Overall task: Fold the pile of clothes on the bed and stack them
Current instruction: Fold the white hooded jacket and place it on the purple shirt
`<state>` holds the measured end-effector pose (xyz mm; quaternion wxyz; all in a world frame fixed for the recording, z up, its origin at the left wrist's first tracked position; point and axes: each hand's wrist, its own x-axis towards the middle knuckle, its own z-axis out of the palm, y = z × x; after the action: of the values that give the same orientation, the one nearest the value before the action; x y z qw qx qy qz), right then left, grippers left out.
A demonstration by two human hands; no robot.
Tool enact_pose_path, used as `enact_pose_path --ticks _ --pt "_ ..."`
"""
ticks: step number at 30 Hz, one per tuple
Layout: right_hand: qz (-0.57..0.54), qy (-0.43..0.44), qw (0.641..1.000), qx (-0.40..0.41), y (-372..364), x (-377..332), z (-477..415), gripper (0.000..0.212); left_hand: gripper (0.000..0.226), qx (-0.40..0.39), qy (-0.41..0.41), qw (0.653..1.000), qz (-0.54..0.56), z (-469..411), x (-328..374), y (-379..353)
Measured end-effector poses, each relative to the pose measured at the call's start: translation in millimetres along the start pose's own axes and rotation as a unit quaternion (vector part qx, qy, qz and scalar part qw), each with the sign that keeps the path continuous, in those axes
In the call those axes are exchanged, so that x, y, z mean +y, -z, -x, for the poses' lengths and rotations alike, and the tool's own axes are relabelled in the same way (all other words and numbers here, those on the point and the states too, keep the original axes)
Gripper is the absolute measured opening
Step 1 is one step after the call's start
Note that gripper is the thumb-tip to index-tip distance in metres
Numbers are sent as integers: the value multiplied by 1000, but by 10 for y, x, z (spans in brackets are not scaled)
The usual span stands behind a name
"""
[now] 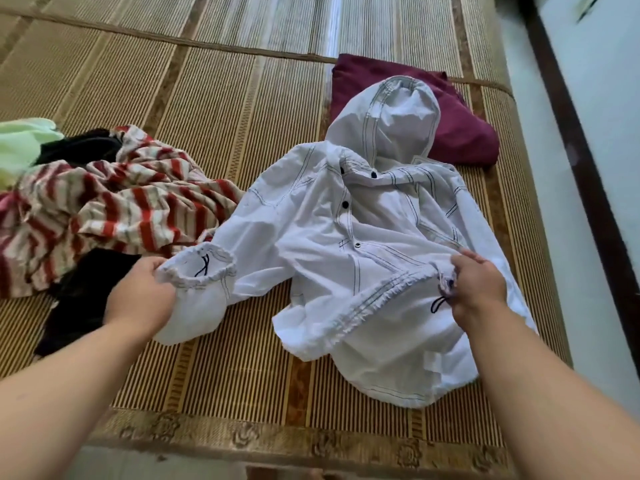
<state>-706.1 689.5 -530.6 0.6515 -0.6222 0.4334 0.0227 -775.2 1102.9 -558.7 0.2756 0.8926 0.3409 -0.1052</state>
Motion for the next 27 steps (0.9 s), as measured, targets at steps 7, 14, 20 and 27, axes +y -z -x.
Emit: enact_pose_path --ticks 7,14,20,27 --pt "9 -38 997 -61 175 275 155 27 66 -2 -289 953 -97 1144 298 -718" --pt "-82 -5 966 -245 126 -85 652 27 61 -150 -171 964 -138 1520 925 -1296" --pt "-19 107 950 -291 94 -391 940 26 24 47 -197 979 33 1348 829 -740" --pt "-79 -13 956 -283 80 281 982 37 11 86 -153 977 123 1284 409 -86"
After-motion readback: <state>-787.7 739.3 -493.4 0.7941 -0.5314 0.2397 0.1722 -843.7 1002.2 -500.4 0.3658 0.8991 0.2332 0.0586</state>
